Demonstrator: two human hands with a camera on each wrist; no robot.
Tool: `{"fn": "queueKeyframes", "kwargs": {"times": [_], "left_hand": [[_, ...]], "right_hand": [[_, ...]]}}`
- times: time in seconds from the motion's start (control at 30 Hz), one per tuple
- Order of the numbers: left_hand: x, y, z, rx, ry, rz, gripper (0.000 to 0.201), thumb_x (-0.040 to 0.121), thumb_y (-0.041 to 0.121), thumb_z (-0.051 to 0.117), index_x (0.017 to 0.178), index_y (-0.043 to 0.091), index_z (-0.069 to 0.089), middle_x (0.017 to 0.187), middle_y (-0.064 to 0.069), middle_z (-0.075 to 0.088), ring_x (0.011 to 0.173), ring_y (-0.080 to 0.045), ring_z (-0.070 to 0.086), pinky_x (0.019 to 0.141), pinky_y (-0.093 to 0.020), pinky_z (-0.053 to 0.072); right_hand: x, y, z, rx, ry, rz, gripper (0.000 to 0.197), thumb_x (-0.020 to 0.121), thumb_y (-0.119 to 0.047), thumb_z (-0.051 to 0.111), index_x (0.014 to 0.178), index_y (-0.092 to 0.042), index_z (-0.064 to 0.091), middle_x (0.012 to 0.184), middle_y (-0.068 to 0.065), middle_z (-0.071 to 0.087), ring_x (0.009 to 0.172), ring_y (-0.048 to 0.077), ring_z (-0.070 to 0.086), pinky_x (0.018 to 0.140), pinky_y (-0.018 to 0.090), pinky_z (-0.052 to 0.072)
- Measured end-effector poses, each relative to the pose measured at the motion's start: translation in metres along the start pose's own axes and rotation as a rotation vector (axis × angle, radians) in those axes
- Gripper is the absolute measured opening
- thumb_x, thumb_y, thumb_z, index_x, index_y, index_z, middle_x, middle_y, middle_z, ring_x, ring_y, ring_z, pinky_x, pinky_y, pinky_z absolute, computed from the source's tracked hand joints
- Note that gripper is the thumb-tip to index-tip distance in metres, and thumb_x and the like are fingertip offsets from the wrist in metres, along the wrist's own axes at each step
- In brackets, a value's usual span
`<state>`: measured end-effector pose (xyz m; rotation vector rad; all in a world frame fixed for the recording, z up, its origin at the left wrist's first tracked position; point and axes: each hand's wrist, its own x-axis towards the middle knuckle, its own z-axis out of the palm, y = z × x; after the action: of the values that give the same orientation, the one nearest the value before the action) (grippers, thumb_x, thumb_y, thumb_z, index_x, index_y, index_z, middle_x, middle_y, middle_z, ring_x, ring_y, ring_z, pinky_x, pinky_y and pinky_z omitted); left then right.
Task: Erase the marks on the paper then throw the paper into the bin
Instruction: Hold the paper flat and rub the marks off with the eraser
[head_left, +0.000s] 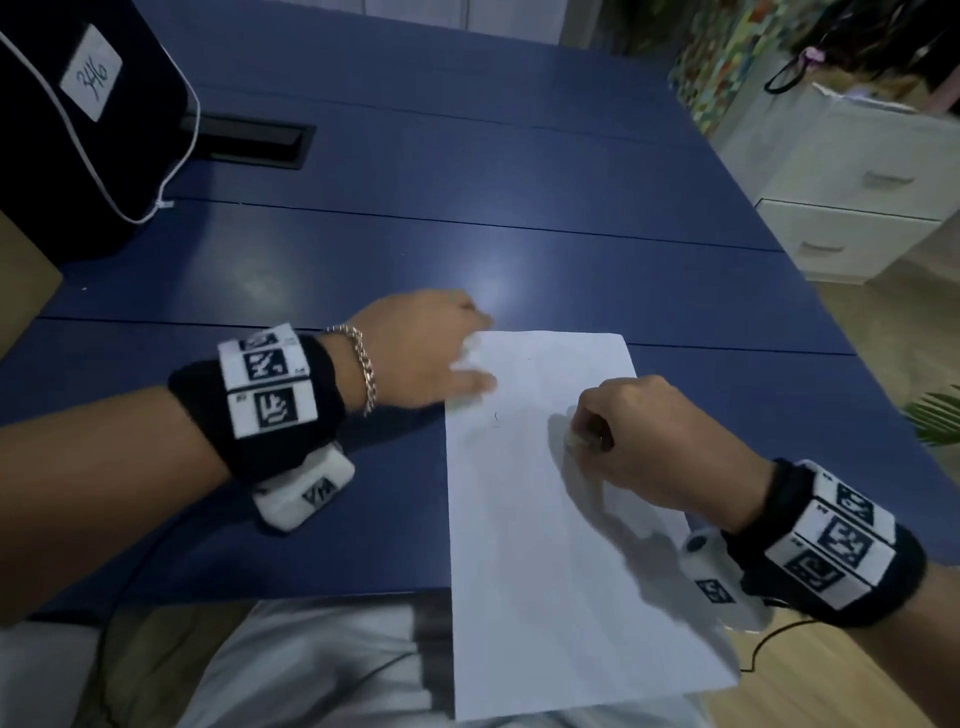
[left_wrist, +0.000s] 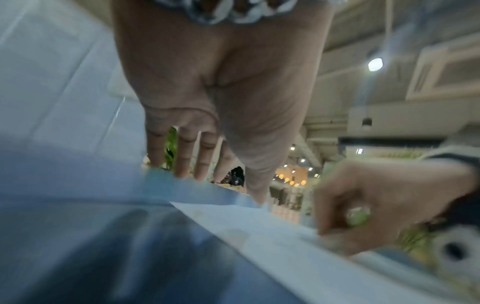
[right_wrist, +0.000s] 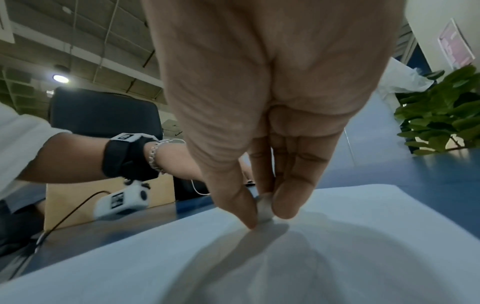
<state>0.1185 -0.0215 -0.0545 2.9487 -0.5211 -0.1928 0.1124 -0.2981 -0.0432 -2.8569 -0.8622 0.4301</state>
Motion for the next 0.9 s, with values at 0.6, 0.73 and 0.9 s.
{"fn": "queueKeyframes", "kwargs": {"times": [0.6, 0.73, 0.9], "left_hand": [[-0.019, 0.013, 0.023, -0.014, -0.467, -0.203, 0.161, 0.042, 0.108, 0.059, 0.158, 0.041, -0.031, 0.163, 0.024, -0.039, 0.155, -0.039, -0.031, 0.113, -0.085, -0.005], [-0.018, 0.013, 0.023, -0.005, -0.474, -0.206, 0.162, 0.041, 0.108, 0.059, 0.158, 0.041, -0.032, 0.163, 0.024, -0.04, 0.155, -0.039, -0.031, 0.111, -0.087, -0.004], [-0.017, 0.014, 0.023, 0.012, -0.485, -0.208, 0.163, 0.039, 0.11, 0.056, 0.157, 0.042, -0.033, 0.162, 0.024, -0.042, 0.155, -0.039, -0.03, 0.111, -0.087, -0.001]], "right_hand": [[0.072, -0.031, -0.014, 0.052, -0.09, -0.36, 0.008, 0.086, -0.026, 0.075, 0.092, -0.024, 0.079, 0.085, -0.009, 0.073, 0.073, 0.01, 0.065, 0.066, 0.011, 0.045], [0.091, -0.017, -0.023, 0.037, -0.003, -0.306, 0.014, 0.084, -0.022, 0.076, 0.097, -0.02, 0.081, 0.088, -0.008, 0.075, 0.076, 0.013, 0.069, 0.064, 0.007, 0.041], [0.081, -0.023, -0.018, 0.025, -0.054, -0.365, 0.012, 0.084, -0.025, 0.078, 0.095, -0.023, 0.08, 0.088, -0.009, 0.073, 0.074, 0.009, 0.066, 0.063, 0.008, 0.041]]}}
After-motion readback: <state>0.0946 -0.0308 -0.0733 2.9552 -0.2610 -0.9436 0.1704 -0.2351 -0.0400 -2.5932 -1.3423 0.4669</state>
